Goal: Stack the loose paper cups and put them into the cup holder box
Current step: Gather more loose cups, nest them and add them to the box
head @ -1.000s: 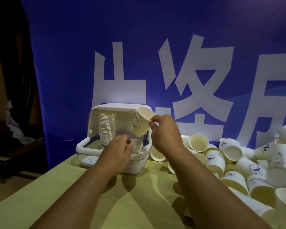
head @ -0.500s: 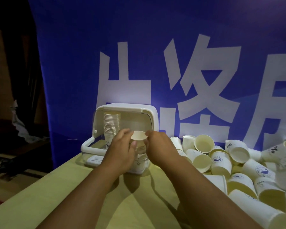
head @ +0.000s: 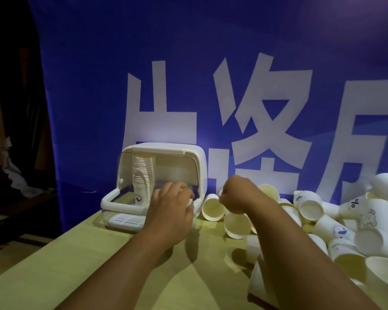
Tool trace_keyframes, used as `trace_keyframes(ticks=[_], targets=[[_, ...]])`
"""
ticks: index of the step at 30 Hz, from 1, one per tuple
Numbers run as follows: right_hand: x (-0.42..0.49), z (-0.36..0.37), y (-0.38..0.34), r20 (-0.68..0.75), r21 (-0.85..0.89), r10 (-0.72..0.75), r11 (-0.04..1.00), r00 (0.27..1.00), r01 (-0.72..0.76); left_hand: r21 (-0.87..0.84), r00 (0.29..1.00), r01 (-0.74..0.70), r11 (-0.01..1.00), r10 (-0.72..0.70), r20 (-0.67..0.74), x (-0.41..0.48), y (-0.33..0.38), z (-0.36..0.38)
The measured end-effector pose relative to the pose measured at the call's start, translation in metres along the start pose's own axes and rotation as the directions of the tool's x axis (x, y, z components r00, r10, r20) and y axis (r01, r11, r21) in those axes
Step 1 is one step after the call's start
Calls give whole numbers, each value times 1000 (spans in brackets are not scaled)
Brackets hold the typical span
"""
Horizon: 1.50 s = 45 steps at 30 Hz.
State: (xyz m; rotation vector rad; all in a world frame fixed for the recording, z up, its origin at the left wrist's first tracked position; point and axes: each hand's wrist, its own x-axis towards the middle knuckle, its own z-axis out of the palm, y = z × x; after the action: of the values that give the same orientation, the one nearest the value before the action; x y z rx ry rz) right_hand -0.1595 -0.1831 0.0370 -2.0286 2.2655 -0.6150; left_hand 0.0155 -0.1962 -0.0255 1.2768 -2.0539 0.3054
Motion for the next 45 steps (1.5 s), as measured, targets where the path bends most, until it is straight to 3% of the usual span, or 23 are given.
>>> trace_keyframes(ticks=[6,10,16,19,23,29,33,37,41,45], targets=[[-14,-13,24,236,-253,6,966,972,56,272,976,-160,949,110,187,13,39,12],[-11,-8,31,371,-242,64,970,927,29,508,900,-353,786,137,413,33,51,30],[-9,-13,45,383,-201,91,979,919,-13,607,844,-453,653,95,528,56,53,56],[-9,-17,47,334,-134,111,989,936,-69,603,841,-460,652,101,532,60,53,59],[-7,-26,46,198,-123,114,988,973,-91,521,888,-390,759,160,432,59,57,41],[-4,-35,42,24,-74,113,991,993,-111,259,980,-181,949,152,131,46,43,-16],[-7,-41,32,-117,140,74,988,990,-57,-42,994,-37,998,32,-106,24,15,-40],[-3,-39,19,-231,447,95,894,968,19,-191,935,-7,982,-62,-350,9,-24,-33],[-2,-33,6,-264,529,97,846,960,59,-245,914,62,968,-153,-375,6,-47,-27],[-3,-26,-2,-302,505,54,856,952,112,-245,928,91,965,-172,-331,8,-52,-15]])
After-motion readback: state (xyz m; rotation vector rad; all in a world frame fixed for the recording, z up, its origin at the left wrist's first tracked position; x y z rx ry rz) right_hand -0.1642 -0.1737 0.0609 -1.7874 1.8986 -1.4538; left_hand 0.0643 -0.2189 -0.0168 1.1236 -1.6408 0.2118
